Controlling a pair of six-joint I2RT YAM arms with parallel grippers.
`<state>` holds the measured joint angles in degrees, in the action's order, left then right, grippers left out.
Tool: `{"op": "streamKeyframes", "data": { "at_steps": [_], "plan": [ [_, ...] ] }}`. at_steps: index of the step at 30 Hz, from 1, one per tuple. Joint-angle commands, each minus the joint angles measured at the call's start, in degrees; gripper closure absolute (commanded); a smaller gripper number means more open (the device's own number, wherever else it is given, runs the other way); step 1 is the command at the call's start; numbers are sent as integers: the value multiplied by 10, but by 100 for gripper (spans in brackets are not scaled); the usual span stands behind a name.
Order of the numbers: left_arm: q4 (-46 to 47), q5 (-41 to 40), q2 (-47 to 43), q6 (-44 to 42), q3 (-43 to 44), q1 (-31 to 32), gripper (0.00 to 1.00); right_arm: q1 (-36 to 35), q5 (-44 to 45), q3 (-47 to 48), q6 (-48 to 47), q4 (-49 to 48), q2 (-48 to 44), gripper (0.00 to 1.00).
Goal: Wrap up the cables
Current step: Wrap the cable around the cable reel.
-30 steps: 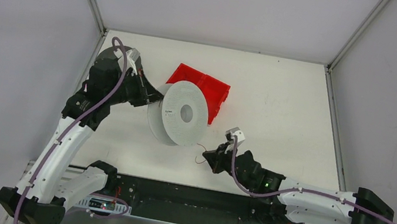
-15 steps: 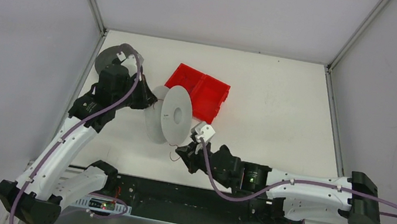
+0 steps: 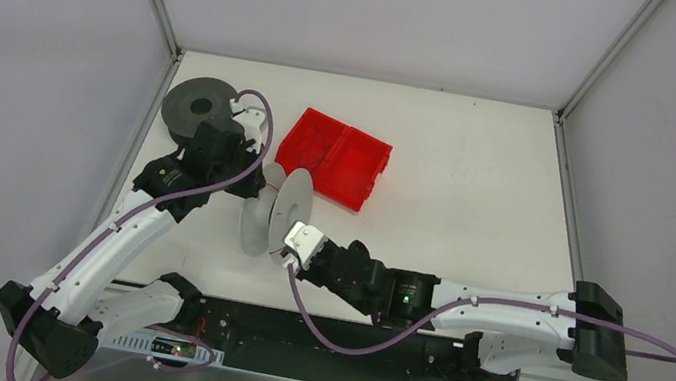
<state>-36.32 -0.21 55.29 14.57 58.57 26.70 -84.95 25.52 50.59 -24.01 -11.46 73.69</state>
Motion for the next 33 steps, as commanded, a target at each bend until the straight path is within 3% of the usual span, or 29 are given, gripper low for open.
{"op": "streamKeyframes", "data": {
  "at_steps": [1, 5, 10, 19, 23, 26, 33],
  "plan": [
    [-12, 31, -14, -86, -12, 5, 100, 1, 29, 16, -125, -109, -9, 99],
    [-15, 45, -27, -94, -23, 5, 100, 1, 43, 8, -180, -171, 7, 100],
    [-15, 74, -28, -94, -24, 5, 100, 0, -6, -21, -233, -282, 24, 100],
    [-19, 100, -31, -146, -31, 5, 100, -10, 86, -1, -404, -355, 91, 100],
    [-19, 141, -37, -191, -34, 5, 100, -6, 94, -4, -417, -350, 92, 98],
    [-18, 169, -40, -214, -35, 5, 100, 7, 85, 12, -346, -273, 65, 94],
    [-15, 247, -60, -257, -46, 5, 100, 82, -116, 41, -168, 5, -43, 98]
  ]
}}
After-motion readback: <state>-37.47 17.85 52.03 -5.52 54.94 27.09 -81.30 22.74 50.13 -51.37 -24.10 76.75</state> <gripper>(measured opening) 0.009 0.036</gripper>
